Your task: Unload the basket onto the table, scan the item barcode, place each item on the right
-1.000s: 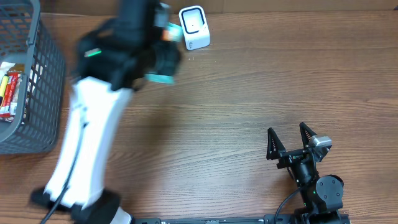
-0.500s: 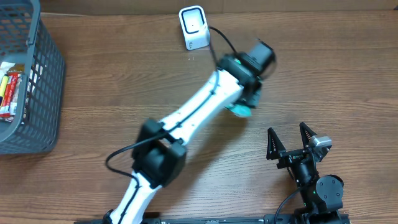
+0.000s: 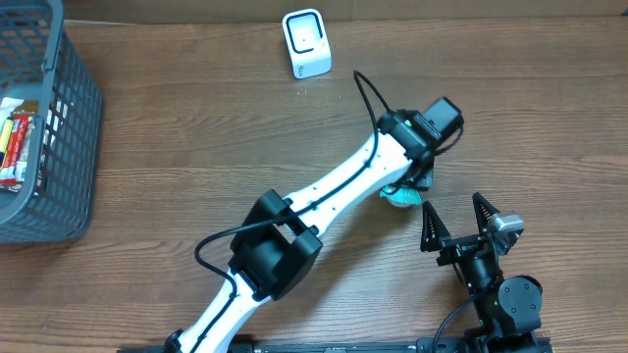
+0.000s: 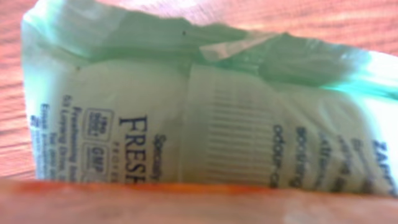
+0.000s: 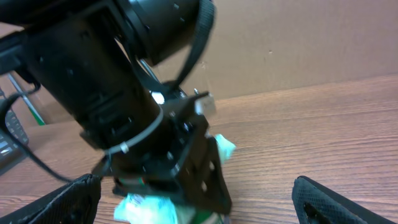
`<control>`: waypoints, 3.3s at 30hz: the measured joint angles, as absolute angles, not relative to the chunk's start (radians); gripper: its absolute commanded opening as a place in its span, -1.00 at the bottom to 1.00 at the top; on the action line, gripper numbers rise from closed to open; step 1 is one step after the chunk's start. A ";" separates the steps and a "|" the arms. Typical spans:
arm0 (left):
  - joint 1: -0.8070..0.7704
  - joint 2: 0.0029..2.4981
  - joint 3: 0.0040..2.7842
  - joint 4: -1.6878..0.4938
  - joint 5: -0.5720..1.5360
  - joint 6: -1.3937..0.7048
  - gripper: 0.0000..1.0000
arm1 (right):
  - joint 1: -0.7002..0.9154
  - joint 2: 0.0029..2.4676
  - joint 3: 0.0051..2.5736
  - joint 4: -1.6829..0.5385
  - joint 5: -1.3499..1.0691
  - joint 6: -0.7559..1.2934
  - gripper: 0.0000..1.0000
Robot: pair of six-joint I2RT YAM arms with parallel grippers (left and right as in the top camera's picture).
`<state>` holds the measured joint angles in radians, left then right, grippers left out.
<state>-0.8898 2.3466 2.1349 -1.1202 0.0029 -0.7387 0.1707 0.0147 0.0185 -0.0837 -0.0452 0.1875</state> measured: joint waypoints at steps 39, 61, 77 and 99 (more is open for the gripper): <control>-0.853 2.226 2.278 -1.323 -0.008 -0.641 0.80 | 0.171 0.015 0.019 -0.083 -0.044 0.187 1.00; -0.849 2.226 2.096 -1.210 0.136 -0.561 0.28 | 0.171 0.015 0.019 -0.084 -0.045 0.187 1.00; -0.849 2.225 2.074 -1.177 0.177 -0.549 -0.09 | 0.171 0.015 0.019 -0.084 -0.045 0.187 1.00; -0.848 2.225 2.122 -1.219 0.187 -0.542 -0.92 | 0.171 0.015 0.019 -0.083 -0.045 0.187 1.00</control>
<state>-0.8478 2.2253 2.1220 -1.2194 0.1871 -0.5419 0.1707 0.0147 0.0185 -0.0834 -0.0452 0.1871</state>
